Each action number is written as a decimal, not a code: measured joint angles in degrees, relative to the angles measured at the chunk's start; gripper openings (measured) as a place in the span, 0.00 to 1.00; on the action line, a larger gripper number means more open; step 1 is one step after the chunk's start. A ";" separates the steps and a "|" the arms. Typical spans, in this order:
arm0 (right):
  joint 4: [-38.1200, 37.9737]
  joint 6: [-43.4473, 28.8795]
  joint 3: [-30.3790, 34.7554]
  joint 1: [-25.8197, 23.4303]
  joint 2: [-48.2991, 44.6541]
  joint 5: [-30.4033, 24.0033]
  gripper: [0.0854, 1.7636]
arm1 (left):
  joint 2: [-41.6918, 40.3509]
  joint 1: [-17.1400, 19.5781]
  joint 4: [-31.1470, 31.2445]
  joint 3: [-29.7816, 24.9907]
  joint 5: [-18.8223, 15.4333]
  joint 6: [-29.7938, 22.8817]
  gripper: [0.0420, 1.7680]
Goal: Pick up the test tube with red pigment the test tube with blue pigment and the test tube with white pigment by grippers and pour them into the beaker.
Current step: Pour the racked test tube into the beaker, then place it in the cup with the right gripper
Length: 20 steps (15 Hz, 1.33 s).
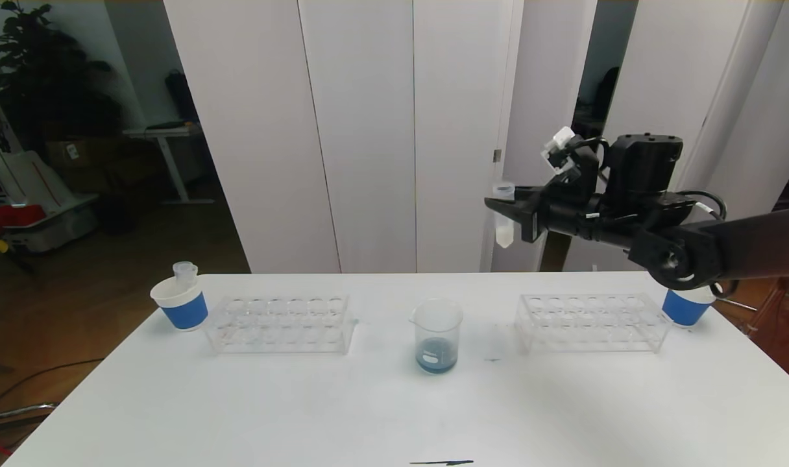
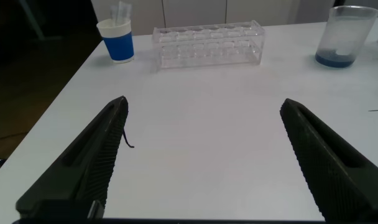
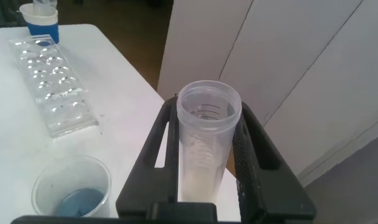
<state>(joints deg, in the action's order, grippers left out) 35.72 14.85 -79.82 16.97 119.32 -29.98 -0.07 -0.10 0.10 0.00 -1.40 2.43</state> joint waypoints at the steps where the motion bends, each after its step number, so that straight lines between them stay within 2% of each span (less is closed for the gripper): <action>1: 1.65 2.68 1.66 0.94 0.24 -0.21 0.30 | 0.00 0.00 0.00 0.00 0.00 0.02 0.99; 5: 10.20 6.34 7.08 3.72 1.02 -0.28 0.30 | 0.00 0.00 0.00 0.00 0.00 0.02 0.99; 7: 12.18 8.16 8.85 5.41 1.10 -0.26 0.30 | 0.00 0.00 -0.02 0.00 0.00 0.05 0.99; 14: 12.68 25.00 9.55 6.86 1.68 -0.73 0.30 | 0.00 0.00 0.00 0.00 0.00 0.02 0.99; 16: 12.59 31.29 9.29 6.53 2.12 -3.75 0.30 | 0.00 0.00 0.00 0.00 0.02 0.02 0.99; 20: 12.43 39.83 6.21 5.27 4.08 -6.16 0.30 | 0.00 0.00 0.00 0.00 0.00 0.02 0.99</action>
<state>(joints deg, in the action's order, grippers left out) 48.15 54.67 -73.62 22.24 123.41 -36.13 -0.07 -0.10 0.10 0.00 -1.40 2.45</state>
